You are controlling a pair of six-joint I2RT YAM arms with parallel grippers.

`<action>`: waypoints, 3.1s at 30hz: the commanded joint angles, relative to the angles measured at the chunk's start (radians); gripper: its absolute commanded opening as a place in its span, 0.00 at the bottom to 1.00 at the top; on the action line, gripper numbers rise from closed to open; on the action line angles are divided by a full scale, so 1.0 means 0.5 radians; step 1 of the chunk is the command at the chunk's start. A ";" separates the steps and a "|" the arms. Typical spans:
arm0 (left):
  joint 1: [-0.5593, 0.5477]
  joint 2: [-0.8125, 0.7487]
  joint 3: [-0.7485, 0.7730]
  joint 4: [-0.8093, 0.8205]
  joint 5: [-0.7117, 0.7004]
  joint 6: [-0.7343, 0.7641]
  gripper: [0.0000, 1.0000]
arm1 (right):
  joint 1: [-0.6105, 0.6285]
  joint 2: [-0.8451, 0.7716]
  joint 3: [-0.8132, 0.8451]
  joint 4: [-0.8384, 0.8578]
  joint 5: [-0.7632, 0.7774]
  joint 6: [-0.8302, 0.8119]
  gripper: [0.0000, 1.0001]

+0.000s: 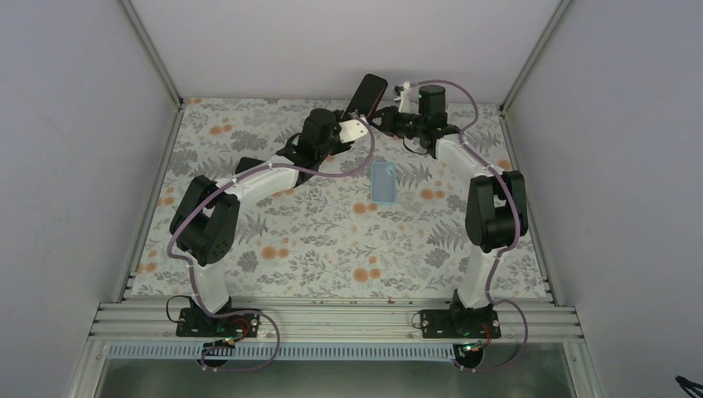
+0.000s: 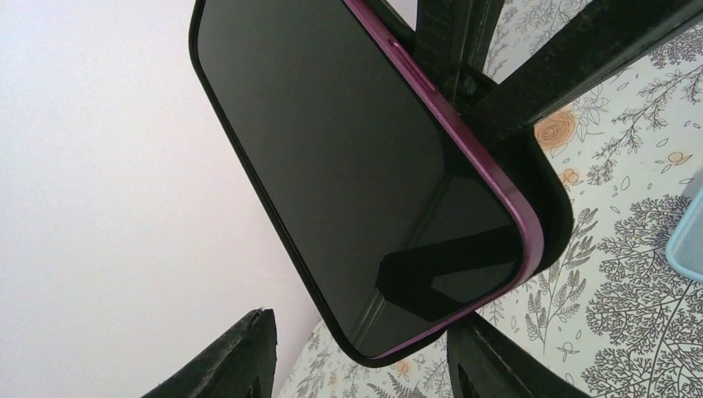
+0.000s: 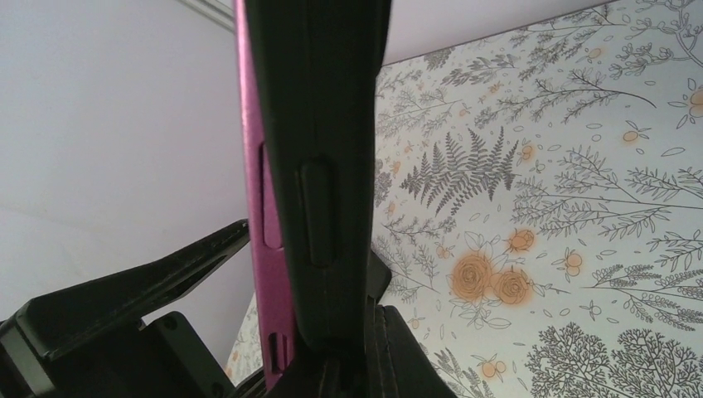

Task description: Take the phone out of the phone case

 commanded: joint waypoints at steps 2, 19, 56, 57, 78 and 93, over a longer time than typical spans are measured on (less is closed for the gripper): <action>0.030 -0.113 0.090 0.140 -0.028 -0.101 0.52 | 0.109 0.032 0.068 -0.093 -0.263 0.004 0.03; -0.099 -0.078 0.199 -0.030 0.109 -0.188 0.59 | 0.083 0.232 0.346 -0.307 -0.200 -0.106 0.03; -0.140 -0.033 0.028 -0.007 0.137 -0.027 0.59 | -0.024 0.147 0.298 -0.221 -0.252 0.001 0.03; -0.140 -0.032 0.027 -0.013 0.147 -0.032 0.59 | -0.025 0.144 0.297 -0.218 -0.252 0.002 0.03; -0.166 -0.077 -0.069 -0.022 0.133 -0.028 0.59 | -0.026 0.169 0.334 -0.236 -0.222 -0.014 0.03; -0.071 0.022 0.036 -0.037 0.033 -0.024 0.59 | -0.027 0.098 0.279 -0.203 -0.245 0.010 0.03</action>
